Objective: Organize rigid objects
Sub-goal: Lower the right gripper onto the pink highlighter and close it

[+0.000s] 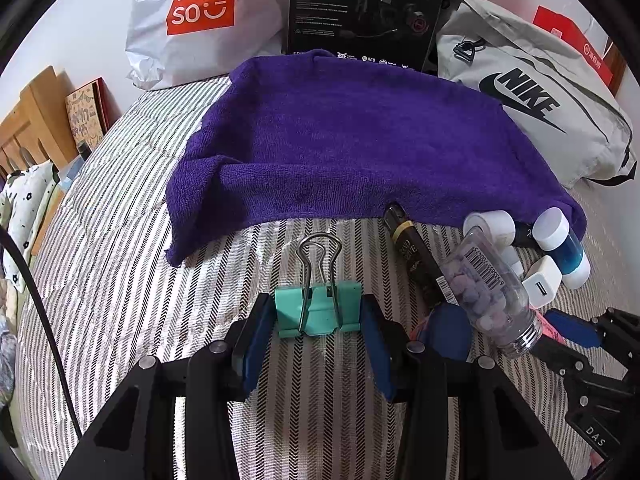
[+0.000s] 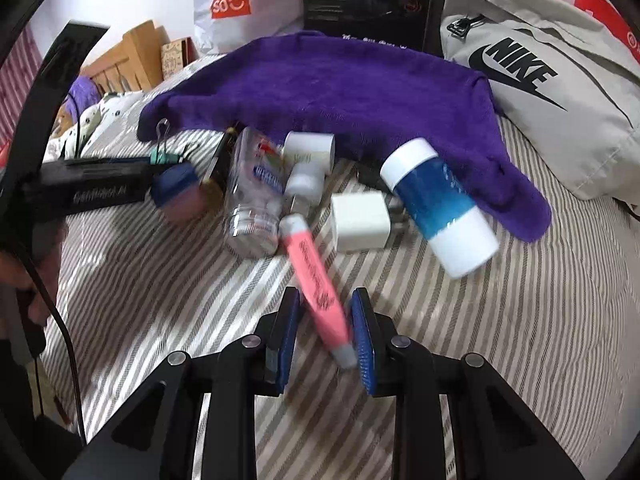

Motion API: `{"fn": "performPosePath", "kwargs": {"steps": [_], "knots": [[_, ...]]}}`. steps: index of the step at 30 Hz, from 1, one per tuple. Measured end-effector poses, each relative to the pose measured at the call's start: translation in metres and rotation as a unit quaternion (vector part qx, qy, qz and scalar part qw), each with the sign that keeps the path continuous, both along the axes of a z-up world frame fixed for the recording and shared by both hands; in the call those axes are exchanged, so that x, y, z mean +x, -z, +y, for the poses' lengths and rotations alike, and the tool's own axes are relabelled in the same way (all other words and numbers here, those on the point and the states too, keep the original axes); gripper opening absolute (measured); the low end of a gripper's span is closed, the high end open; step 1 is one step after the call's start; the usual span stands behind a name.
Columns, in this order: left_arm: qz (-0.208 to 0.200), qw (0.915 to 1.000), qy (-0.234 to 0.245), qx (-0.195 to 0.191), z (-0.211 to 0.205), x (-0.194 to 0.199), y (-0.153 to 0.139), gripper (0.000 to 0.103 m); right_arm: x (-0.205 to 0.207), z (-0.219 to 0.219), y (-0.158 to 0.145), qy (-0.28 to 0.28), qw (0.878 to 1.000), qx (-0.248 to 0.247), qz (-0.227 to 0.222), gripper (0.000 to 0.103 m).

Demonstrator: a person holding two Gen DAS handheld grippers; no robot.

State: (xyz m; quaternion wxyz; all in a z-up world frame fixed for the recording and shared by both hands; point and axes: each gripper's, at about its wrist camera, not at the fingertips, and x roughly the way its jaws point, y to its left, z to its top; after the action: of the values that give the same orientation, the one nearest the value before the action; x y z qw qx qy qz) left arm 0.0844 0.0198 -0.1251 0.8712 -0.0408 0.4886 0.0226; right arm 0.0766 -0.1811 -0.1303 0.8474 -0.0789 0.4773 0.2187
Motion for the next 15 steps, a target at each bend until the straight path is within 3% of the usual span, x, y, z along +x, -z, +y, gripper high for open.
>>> {"fn": "performPosePath", "kwargs": {"steps": [6, 13, 15], "knots": [[0.001, 1.0, 0.006, -0.002, 0.002, -0.004, -0.001, 0.04, 0.001, 0.005, 0.0, -0.012, 1.0, -0.005, -0.011, 0.021], [0.003, 0.9999, 0.004, 0.01, 0.006, -0.006, 0.0, 0.04, -0.012, -0.022, -0.002, 0.038, 0.998, 0.018, 0.038, 0.018], [0.001, 0.9997, 0.005, 0.026, 0.001, -0.005, 0.001, 0.04, -0.015, -0.017, -0.001, 0.032, 0.999, 0.001, 0.029, 0.018]]}}
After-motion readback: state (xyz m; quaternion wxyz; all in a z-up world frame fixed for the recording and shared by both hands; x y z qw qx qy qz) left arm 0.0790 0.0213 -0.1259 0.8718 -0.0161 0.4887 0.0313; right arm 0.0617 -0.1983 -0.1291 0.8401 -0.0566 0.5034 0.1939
